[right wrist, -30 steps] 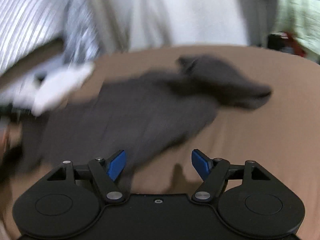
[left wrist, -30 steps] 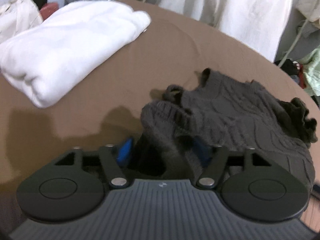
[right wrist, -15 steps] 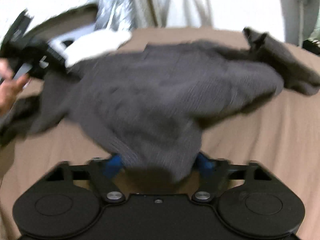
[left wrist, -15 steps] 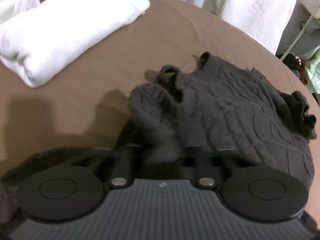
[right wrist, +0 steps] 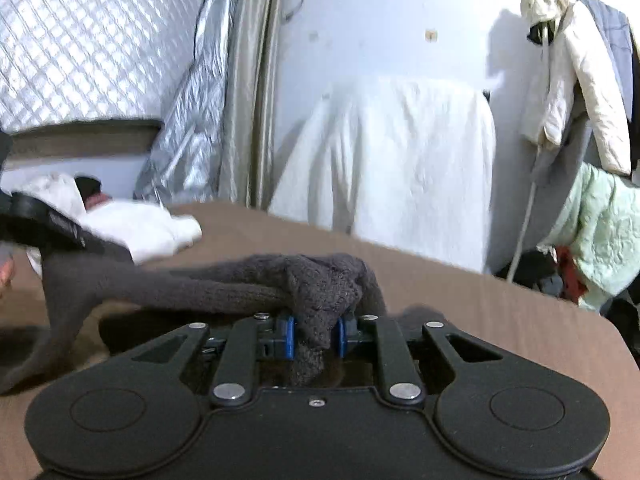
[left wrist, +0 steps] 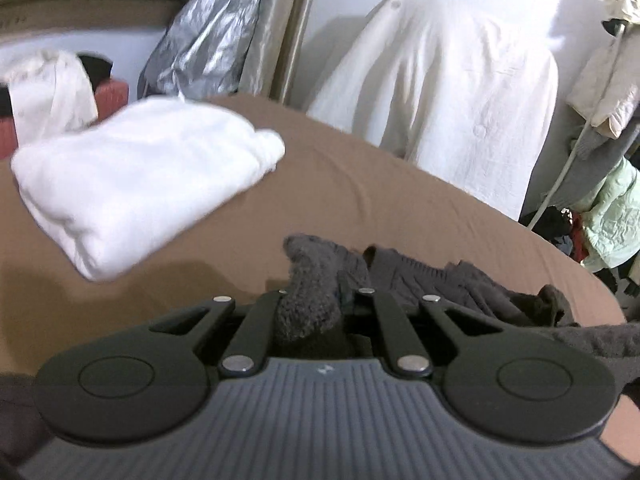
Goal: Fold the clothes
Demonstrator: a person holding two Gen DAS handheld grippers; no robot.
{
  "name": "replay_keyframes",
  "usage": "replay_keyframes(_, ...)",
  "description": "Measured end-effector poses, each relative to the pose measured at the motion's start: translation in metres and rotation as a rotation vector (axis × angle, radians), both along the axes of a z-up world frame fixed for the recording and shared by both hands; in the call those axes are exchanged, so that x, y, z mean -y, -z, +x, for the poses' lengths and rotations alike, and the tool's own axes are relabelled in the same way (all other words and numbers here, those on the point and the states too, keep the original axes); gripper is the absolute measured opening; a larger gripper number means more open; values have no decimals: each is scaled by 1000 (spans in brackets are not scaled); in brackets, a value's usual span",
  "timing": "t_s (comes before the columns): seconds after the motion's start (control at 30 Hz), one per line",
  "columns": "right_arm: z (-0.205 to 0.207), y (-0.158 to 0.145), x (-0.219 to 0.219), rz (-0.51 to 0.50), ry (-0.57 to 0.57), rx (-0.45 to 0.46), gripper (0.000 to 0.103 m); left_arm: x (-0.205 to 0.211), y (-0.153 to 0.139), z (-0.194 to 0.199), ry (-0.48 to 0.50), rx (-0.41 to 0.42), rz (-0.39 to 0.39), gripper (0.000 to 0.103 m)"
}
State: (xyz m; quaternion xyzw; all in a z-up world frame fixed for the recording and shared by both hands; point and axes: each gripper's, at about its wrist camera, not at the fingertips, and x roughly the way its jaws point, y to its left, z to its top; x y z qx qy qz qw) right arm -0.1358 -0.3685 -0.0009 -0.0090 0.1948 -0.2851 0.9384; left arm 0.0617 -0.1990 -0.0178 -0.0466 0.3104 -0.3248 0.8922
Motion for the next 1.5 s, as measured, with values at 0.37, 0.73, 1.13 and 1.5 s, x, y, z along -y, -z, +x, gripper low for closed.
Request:
replay_keyframes(0.37,-4,114,-14,399,-144,-205,59,-7,0,-1,-106,139,80,7)
replay_keyframes(0.73,23,130,-18,373,-128,-165,92,-29,-12,7,-281,235,71,7)
replay_keyframes(1.13,13,129,-6,299,-23,-138,48,-56,1,62,-247,23,128,3)
replay_keyframes(1.5,18,30,45,54,48,-26,13,-9,27,17,-35,-16,170,32)
